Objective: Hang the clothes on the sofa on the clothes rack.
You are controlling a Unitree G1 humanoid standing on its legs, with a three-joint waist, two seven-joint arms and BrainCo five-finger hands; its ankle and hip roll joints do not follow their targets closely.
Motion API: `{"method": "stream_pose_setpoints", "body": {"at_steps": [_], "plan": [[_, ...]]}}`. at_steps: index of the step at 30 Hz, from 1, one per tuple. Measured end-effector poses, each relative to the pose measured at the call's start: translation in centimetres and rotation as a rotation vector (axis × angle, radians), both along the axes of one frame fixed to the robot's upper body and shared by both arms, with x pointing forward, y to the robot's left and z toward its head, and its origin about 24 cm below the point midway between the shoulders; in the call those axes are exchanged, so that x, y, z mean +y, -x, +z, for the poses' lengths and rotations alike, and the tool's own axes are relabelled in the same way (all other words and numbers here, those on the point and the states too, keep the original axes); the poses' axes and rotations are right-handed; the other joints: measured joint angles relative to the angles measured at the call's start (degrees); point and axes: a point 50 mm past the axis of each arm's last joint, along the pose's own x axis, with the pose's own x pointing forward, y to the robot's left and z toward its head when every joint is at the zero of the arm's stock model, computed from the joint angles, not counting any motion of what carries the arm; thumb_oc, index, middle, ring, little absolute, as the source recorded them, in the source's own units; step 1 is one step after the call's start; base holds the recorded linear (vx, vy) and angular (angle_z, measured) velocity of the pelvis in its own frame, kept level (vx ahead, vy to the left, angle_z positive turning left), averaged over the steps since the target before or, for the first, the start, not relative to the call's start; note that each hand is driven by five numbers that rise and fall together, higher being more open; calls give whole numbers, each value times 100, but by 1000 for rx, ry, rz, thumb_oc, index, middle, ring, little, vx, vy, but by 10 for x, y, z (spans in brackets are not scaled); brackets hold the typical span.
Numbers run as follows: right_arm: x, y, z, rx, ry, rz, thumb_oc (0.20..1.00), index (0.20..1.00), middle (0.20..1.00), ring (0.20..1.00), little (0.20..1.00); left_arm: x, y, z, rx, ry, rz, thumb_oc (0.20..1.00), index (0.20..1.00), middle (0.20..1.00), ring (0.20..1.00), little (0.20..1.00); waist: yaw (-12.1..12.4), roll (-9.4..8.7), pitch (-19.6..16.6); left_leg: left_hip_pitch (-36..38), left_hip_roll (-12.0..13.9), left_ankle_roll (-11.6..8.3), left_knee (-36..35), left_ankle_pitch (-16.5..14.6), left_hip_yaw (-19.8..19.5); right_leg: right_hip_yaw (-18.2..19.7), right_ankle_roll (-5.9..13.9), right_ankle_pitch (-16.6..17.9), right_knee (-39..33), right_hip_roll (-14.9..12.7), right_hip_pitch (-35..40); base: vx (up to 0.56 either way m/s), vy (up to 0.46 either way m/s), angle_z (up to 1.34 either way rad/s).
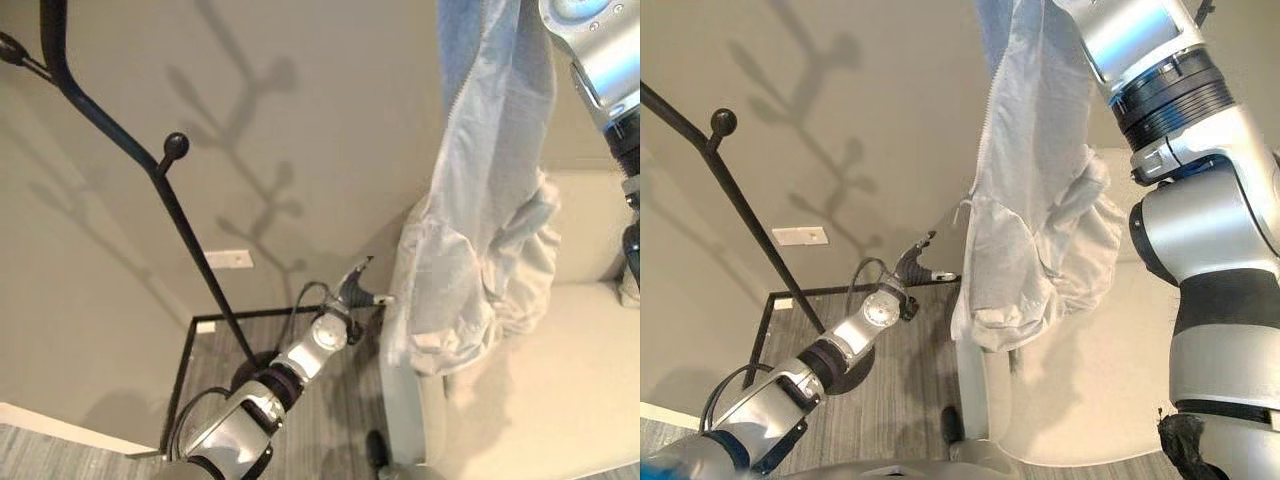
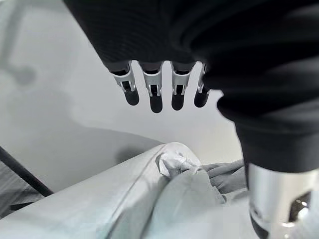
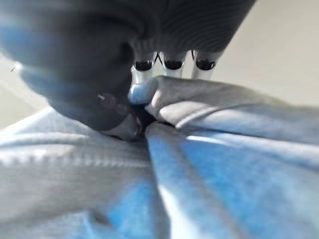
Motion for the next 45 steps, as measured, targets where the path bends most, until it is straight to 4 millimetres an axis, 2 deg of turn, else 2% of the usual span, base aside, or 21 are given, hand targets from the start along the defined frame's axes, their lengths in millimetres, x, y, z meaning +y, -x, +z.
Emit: {"method": "stream_pose_setpoints", "body": {"at_steps": [4, 7, 15, 17, 18, 19, 20, 26, 33, 35, 39, 41, 45], "plan": [[-2, -2, 12, 21, -20, -34, 200, 200, 200, 200, 200, -10, -6, 9, -29, -29, -37, 1000, 1000, 1000, 1000, 1000, 2, -4, -14, -76, -7, -4, 54, -3, -38, -38, -1, 0, -8, -30, -29, 8, -18, 6], [-1, -4, 11, 39, -19, -41, 200, 200, 200, 200, 200, -16, -7, 9, -19, -15, -41, 1000, 1000, 1000, 1000, 1000, -11, 2, -87, -99, -2, -2, 60, -13, -37, -42, -1, -1, -20, -31, -43, 0, 0, 0], [11, -10, 8, 89, -43, -22, 200, 200, 200, 200, 200, -43, 1, 7, 150, 279, -39, 1000, 1000, 1000, 1000, 1000, -144, 14, -163, -184, -9, -2, 90, -21, -71, -69, 27, 21, -19, -45, -99, 0, 0, 0], [9, -13, 6, 105, -50, -42, 200, 200, 200, 200, 200, -57, 6, 17, 200, 434, -85, 1000, 1000, 1000, 1000, 1000, -146, 13, -163, -194, -12, -1, 93, -20, -86, -102, 20, 15, -21, -54, -100, 14, -5, 6], [4, -14, 6, 111, -56, -58, 200, 200, 200, 200, 200, -64, 7, 31, 174, 500, -137, 1000, 1000, 1000, 1000, 1000, -154, 15, -164, -210, -9, 0, 95, -20, -128, -121, 15, 12, -25, -57, -99, 13, 4, 12], [1, -14, 6, 113, -62, -70, 200, 200, 200, 200, 200, -67, 8, 42, 147, 547, -172, 1000, 1000, 1000, 1000, 1000, -151, 22, -169, -217, -3, -1, 96, -20, -150, -139, 16, 12, -25, -55, -96, 11, 4, 11], [0, -15, 6, 113, -63, -71, 200, 200, 200, 200, 200, -67, 8, 43, 141, 557, -173, 1000, 1000, 1000, 1000, 1000, -146, 36, -177, -217, 0, 0, 96, -20, -155, -144, 16, 12, -25, -54, -95, 21, 10, 6], [4, -15, 5, 116, -59, -62, 200, 200, 200, 200, 200, -68, 4, 22, 193, 448, -124, 1000, 1000, 1000, 1000, 1000, -256, 67, -196, -237, -12, 1, 104, -17, -172, -158, -1, -5, -19, -73, -104, 6, 0, 2], [41, -7, 4, 100, 4, 70, 200, 200, 200, 200, 200, -87, -7, 28, 151, 293, -132, 1000, 1000, 1000, 1000, 1000, -626, 72, -207, -240, -28, 6, 84, -17, -22, -23, 24, 18, -10, -30, -183, 10, 4, -11], [65, -2, -3, 99, 37, 158, 200, 200, 200, 200, 200, -83, -12, 25, 149, 235, -94, 1000, 1000, 1000, 1000, 1000, -692, 84, -214, -158, -4, 23, 65, -40, 143, 129, 37, 43, 2, 28, -189, 15, 9, -42], [76, -1, -8, 106, 49, 197, 200, 200, 200, 200, 200, -89, -11, 26, 150, 218, -103, 1000, 1000, 1000, 1000, 1000, -832, 90, -220, -132, -22, 28, 63, -51, 179, 205, 36, 42, 13, 32, -190, 8, 0, -10], [81, 0, -10, 110, 54, 212, 200, 200, 200, 200, 200, -92, -10, 25, 159, 217, -104, 200, 200, 200, 200, 200, -907, 100, -231, -124, -33, 29, 57, -51, 212, 232, 28, 36, 13, 33, -197, 5, -9, -6], [87, 1, -14, 120, 51, 252, 200, 200, 200, 200, 200, -89, -11, 18, 192, 172, -72, 200, 200, 200, 200, 200, -1002, 115, -249, -61, -45, 46, 24, -61, 376, 363, 40, 44, 16, 63, -217, -1, -2, -19]]}}
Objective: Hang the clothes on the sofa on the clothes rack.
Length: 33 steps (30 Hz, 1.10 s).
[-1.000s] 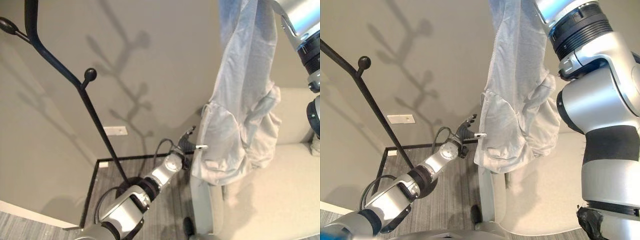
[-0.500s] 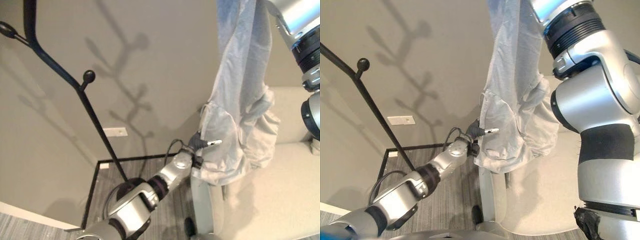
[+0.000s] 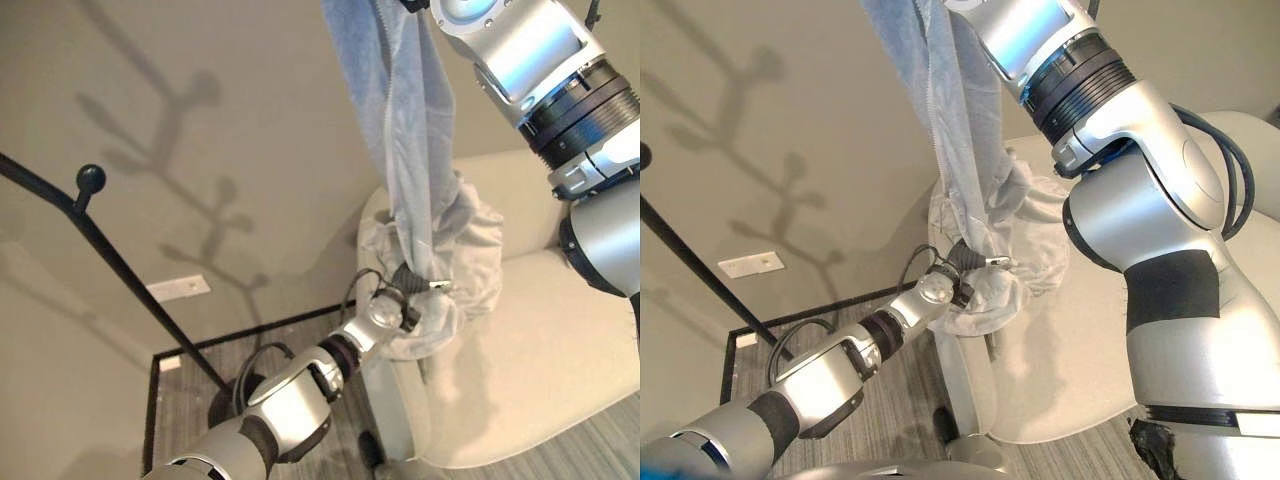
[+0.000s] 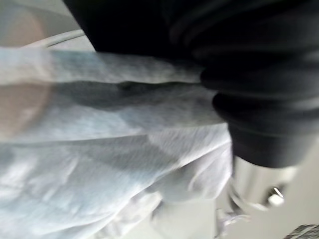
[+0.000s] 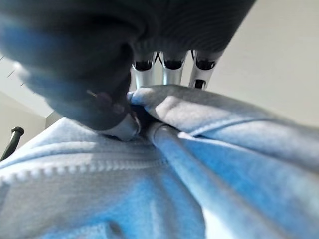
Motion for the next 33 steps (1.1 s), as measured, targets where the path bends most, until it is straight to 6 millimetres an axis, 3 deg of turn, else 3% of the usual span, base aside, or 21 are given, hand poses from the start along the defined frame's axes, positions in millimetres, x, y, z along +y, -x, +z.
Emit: {"method": "stream_pose_setpoints", "body": {"at_steps": [3, 9, 18, 20, 25, 28, 30, 33], "plan": [[-1, -2, -3, 11, 0, -2, 200, 200, 200, 200, 200, 0, 0, 0, -11, -17, -7, 200, 200, 200, 200, 200, -102, 4, -25, 9, -10, 3, -8, -2, 49, 39, 2, 1, 4, 12, -14, 1, -1, -9], [-5, -6, -6, 28, -10, -17, 200, 200, 200, 200, 200, 6, -2, -3, -11, -47, 6, 200, 200, 200, 200, 200, -76, 81, -74, 1, 2, 12, -24, -6, 73, 84, 10, 7, 4, 22, -36, -9, -4, -4], [-24, -15, -6, 58, -16, -82, 200, 200, 200, 200, 200, 42, -15, -9, -19, -147, 112, 200, 200, 200, 200, 200, 172, 191, -128, -19, 33, 18, -18, 3, -88, -93, 2, -2, -7, -10, 23, -9, -17, 10], [-34, -18, -6, 66, -25, -115, 200, 200, 200, 200, 200, 49, -19, -3, -63, -181, 107, 200, 200, 200, 200, 200, 277, 203, -132, -27, 32, 18, -16, 4, -111, -129, 3, -4, -8, -23, 28, -31, -7, 9], [-94, -16, 10, 29, -64, -264, 200, 200, 200, 200, 200, 59, -24, 30, -280, -210, 50, 200, 200, 200, 200, 200, 539, 223, -121, -98, 50, 3, 7, 23, -384, -362, 5, -23, -24, -76, 76, -59, -15, 26], [-130, -5, 14, -18, -93, -310, 200, 200, 200, 200, 200, 102, -19, 50, -414, -170, 121, 200, 200, 200, 200, 200, 782, 339, -52, -4, 106, -10, -53, 42, -439, -496, -5, -13, -128, -87, 248, -26, 22, 16], [-135, -5, 11, -20, -88, -322, 200, 200, 200, 200, 200, 121, -13, 51, -423, -143, 168, 200, 200, 200, 200, 200, 860, 397, -30, 12, 108, -12, -56, 36, -463, -511, -4, -14, -162, -90, 297, -20, 37, 6], [-158, -4, 7, -4, -100, -390, 200, 200, 200, 200, 200, 149, -3, 49, -442, -152, 219, 200, 200, 200, 200, 200, 1002, 437, 9, 98, 107, -3, -110, 56, -545, -567, -6, -20, -162, -108, 360, -33, 82, 11]]}}
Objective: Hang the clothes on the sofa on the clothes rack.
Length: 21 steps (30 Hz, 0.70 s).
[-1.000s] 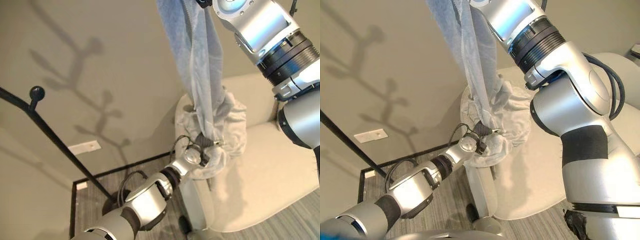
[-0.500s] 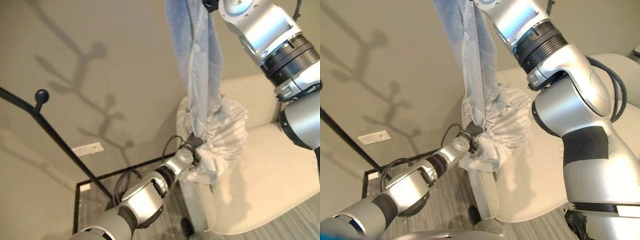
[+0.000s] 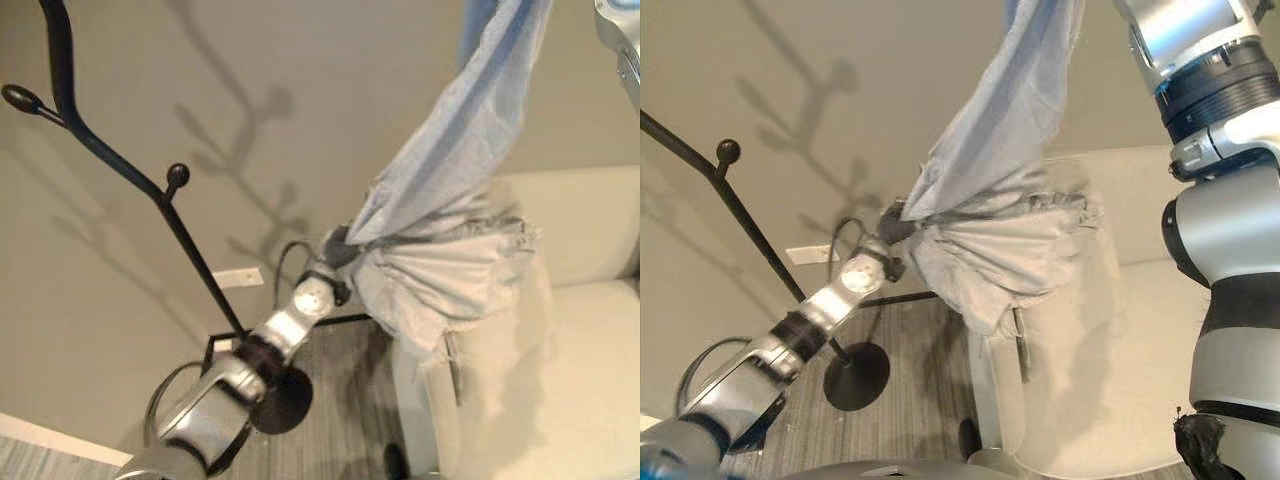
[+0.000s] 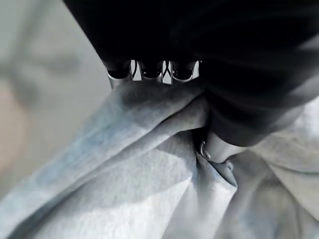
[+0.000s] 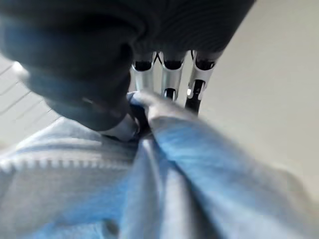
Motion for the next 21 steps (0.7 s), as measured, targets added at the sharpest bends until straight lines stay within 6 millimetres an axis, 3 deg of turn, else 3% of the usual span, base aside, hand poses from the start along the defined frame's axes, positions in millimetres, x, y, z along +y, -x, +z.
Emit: {"method": "stream_pose_setpoints", "body": {"at_steps": [1, 2, 5, 8, 10, 11, 13, 14, 15, 16, 19, 20, 21], "plan": [[-1, 1, 1, -5, -9, 2, 200, 200, 200, 200, 200, 21, 12, -4, -1, 26, 45, 200, 200, 200, 200, 200, 20, 38, 37, 63, -21, 7, -27, 4, 1, 27, 1, 0, -2, -9, 48, -95, 138, -3], [-1, 1, 1, -7, -15, 4, 200, 200, 200, 200, 200, 27, 16, -9, 9, 33, 65, 200, 200, 200, 200, 200, 35, 55, 59, 105, -59, 15, -31, 7, 6, 48, 1, 2, -2, -18, 79, -132, 147, -7], [3, 1, 2, -16, 18, -5, 200, 200, 200, 200, 200, 37, 21, -18, 36, 31, 100, 200, 200, 200, 200, 200, 136, 38, 116, 106, -227, 98, -17, 58, 73, 203, 83, 86, 11, -104, 34, -152, 125, -18], [28, -2, 0, -23, 26, 59, 200, 200, 200, 200, 200, 48, 21, -16, 27, -20, 118, 200, 200, 200, 200, 200, 178, -48, 367, 57, -553, 302, -33, 137, 480, 595, 303, 108, 93, -295, -258, -138, 57, -68], [35, -4, 0, -24, -3, 84, 200, 200, 200, 200, 200, 48, 21, -14, 13, -36, 118, 200, 200, 200, 200, 200, 168, -48, 560, -97, -782, 385, 177, 181, 751, 366, 573, -278, 221, -509, -502, -197, 5, -73], [36, -3, 1, -29, -22, 94, 200, 200, 200, 200, 200, 47, 20, -12, 6, -34, 115, 200, 200, 200, 200, 200, 171, 39, 677, -226, -702, 494, 252, 208, 867, 202, 779, -423, 346, -625, -577, -142, -31, -53], [22, -3, 2, -31, -60, 62, 200, 200, 200, 200, 200, 38, 17, -8, -11, -17, 98, 200, 200, 200, 200, 200, 149, 333, 871, -330, -571, 559, 355, 262, 894, 171, 712, -580, 1464, -538, -775, -135, -93, 1], [7, 1, 6, -42, -76, 17, 200, 200, 200, 200, 200, 32, 14, -3, -35, -18, 86, 200, 200, 200, 200, 200, 163, 429, 935, -346, -519, 537, 396, 307, 771, 274, 796, -888, 2055, -505, -688, -108, -239, 53], [-18, 11, 14, -77, -112, -45, 200, 200, 200, 200, 200, 29, 9, 9, -81, -10, 91, 200, 200, 200, 200, 200, 328, 405, 968, -487, -533, 511, 543, 341, 645, 596, 906, -1769, 2954, -572, -453, -53, -292, 60], [-22, 16, 17, -93, -101, -57, 200, 200, 200, 200, 200, 30, 8, 12, -98, 2, 100, 200, 200, 200, 200, 200, 329, 390, 983, -531, -548, 483, 571, 354, 520, 521, 847, -1867, 2797, -644, -230, 19, -211, 47], [-14, 30, 24, -155, -36, -33, 200, 200, 200, 200, 200, 43, 7, 25, -149, 31, 152, 200, 200, 200, 200, 200, 477, 129, 1027, -564, -503, 298, 437, 404, 448, 384, 688, -1678, 1159, -816, 582, -35, -417, 12], [-11, 31, 23, -164, -33, -14, 200, 200, 200, 200, 200, 44, 8, 24, -146, 37, 160, 200, 200, 200, 200, 200, 480, 147, 1031, -600, -396, 197, 410, 462, 454, 298, 628, -1641, 1067, -744, 639, -62, -284, 46], [-19, 36, 10, -192, -44, 13, 200, 200, 200, 200, 200, 46, 9, 29, -172, 49, 164, 200, 200, 200, 200, 200, 411, -16, 1004, -772, -74, -103, 369, 569, 105, -123, 361, -1447, 747, -439, 747, -60, -367, 67]]}}
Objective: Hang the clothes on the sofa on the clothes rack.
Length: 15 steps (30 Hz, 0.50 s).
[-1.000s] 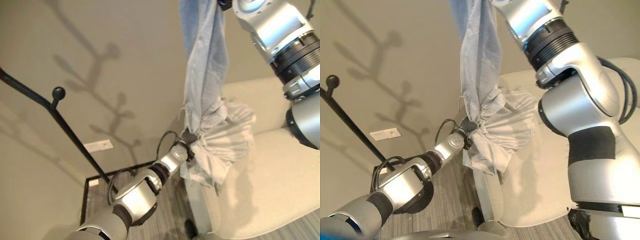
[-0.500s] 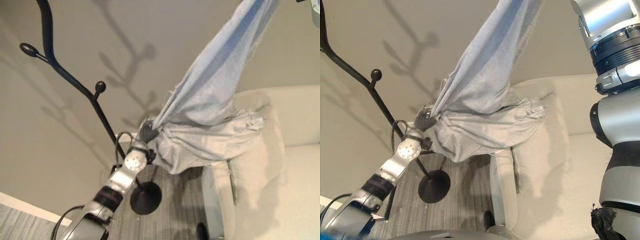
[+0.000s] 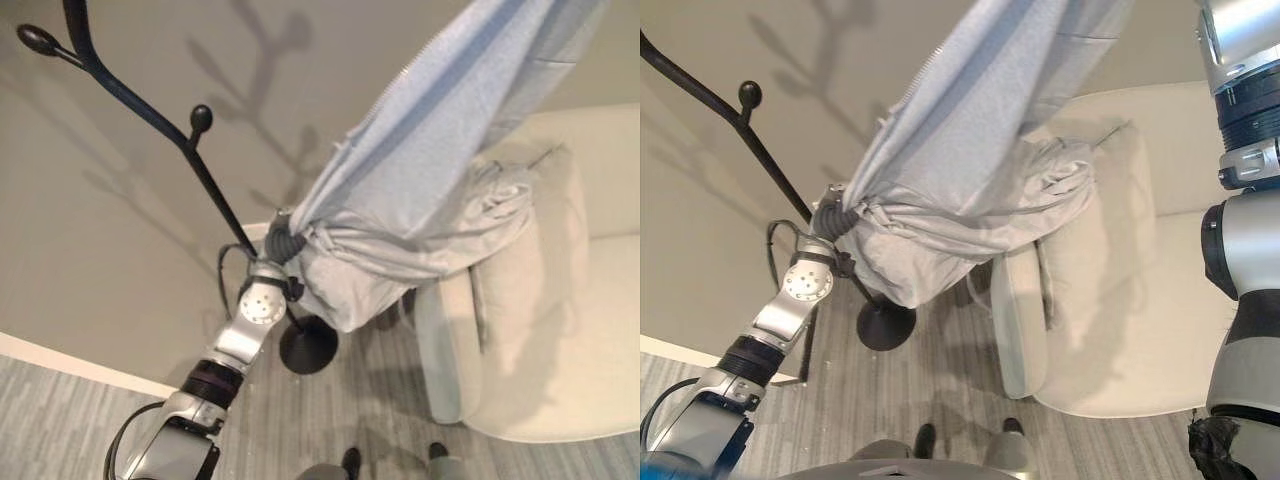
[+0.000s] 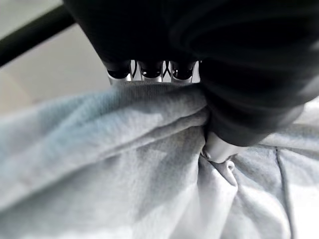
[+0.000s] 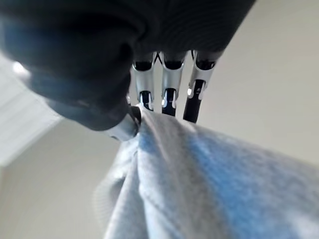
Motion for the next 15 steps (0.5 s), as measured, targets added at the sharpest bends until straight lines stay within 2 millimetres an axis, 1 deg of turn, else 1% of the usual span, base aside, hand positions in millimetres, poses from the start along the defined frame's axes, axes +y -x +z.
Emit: {"method": "stream_pose_setpoints", "body": {"at_steps": [1, 2, 3, 4, 5, 6, 7, 8, 9, 10, 11, 12, 13, 14, 15], "plan": [[4, 1, 1, -13, 2, 14, 200, 200, 200, 200, 200, 0, 0, -1, 5, 0, 4, 200, 200, 200, 200, 200, 62, -30, -10, -147, 191, -142, -29, 58, -118, -68, -146, 122, -56, 211, -124, -39, -379, 73], [6, 3, 4, -31, 8, 20, 200, 200, 200, 200, 200, 1, 1, -3, 10, 0, 6, 200, 200, 200, 200, 200, 121, 3, -18, -253, 344, -252, -21, 137, -110, -175, -248, 240, -187, 411, -112, -55, -439, 49], [1, 4, 2, -47, 3, 5, 200, 200, 200, 200, 200, 1, 0, -1, 2, 1, 12, 200, 200, 200, 200, 200, 69, -11, -16, -409, 419, -412, 62, 223, -282, -362, -373, 185, -91, 534, -171, -78, -283, 72], [-7, 11, 7, -72, 4, -22, 200, 200, 200, 200, 200, -1, -1, 6, -24, 3, 4, 200, 200, 200, 200, 200, 33, -10, -17, -568, 469, -512, 105, 295, -368, -438, -474, 148, -134, 621, -222, -85, -150, 97], [-15, 22, 16, -116, 12, -44, 200, 200, 200, 200, 200, -1, -1, 15, -59, 3, 2, 200, 200, 200, 200, 200, 28, 7, -12, -747, 465, -607, 95, 500, -368, -619, -531, 256, -237, 650, -229, -85, -84, 126], [-25, 44, 31, -193, 34, -81, 200, 200, 200, 200, 200, 0, -4, 35, -132, -46, 7, 200, 200, 200, 200, 200, -8, 7, -2, -953, 389, -559, -32, 983, 108, -923, -619, 336, -351, 531, -283, -21, -108, 118], [-24, 51, 35, -226, 40, -79, 200, 200, 200, 200, 200, 6, -5, 47, -173, -83, 25, 200, 200, 200, 200, 200, -10, 87, -23, -885, 416, -429, -145, 1025, 680, -1040, -690, 375, -412, 527, -245, -44, -97, 81], [-18, 48, 34, -232, 44, -53, 200, 200, 200, 200, 200, 18, -5, 59, -217, -109, 65, 200, 200, 200, 200, 200, -1, 109, -39, -672, 299, -309, -161, 829, 839, -1005, -791, 304, -346, 529, -299, -30, -100, 1], [-10, 43, 31, -219, 61, -27, 200, 200, 200, 200, 200, 30, -5, 74, -260, -156, 104, 200, 200, 200, 200, 200, -14, 129, -55, -455, 161, -231, -118, 573, 851, -897, -801, 292, -242, 516, -358, -1, -59, -25], [-9, 46, 34, -224, 73, -22, 200, 200, 200, 200, 200, 35, -6, 96, -333, -210, 125, 200, 200, 200, 200, 200, -114, 215, -92, -451, 114, -152, -201, 540, 771, -886, -756, 323, -129, 533, -492, 54, -49, -30], [-14, 44, 33, -210, 66, -36, 200, 200, 200, 200, 200, 33, -5, 108, -382, -213, 126, 200, 200, 200, 200, 200, -107, 340, -101, -429, 138, -155, -215, 536, 608, -852, -696, 362, -91, 548, -511, 104, -79, -13], [-17, 41, 28, -190, 68, -48, 200, 200, 200, 200, 200, 35, -1, 118, -423, -269, 130, 200, 200, 200, 200, 200, -146, 377, -117, -405, 132, -154, -217, 534, 584, -836, -680, 387, -113, 556, -482, 93, -55, -7], [-22, 43, 27, -188, 67, -56, 200, 200, 200, 200, 200, 36, 3, 130, -467, -300, 133, 200, 200, 200, 200, 200, -143, 440, -150, -435, 143, -158, -219, 532, 521, -892, -686, 427, -180, 555, -455, 87, -48, 19], [-26, 43, 25, -180, 68, -62, 200, 200, 200, 200, 200, 39, 5, 149, -529, -356, 156, 200, 200, 200, 200, 200, -130, 488, -170, -424, 157, -159, -224, 532, 480, -963, -682, 483, -289, 568, -364, 65, -35, 37], [-27, 43, 24, -170, 77, -64, 200, 200, 200, 200, 200, 40, 6, 163, -581, -341, 182, 200, 200, 200, 200, 200, -98, 542, -204, -409, 161, -159, -219, 533, 391, -1046, -689, 491, -312, 569, -303, 53, -37, 41]]}}
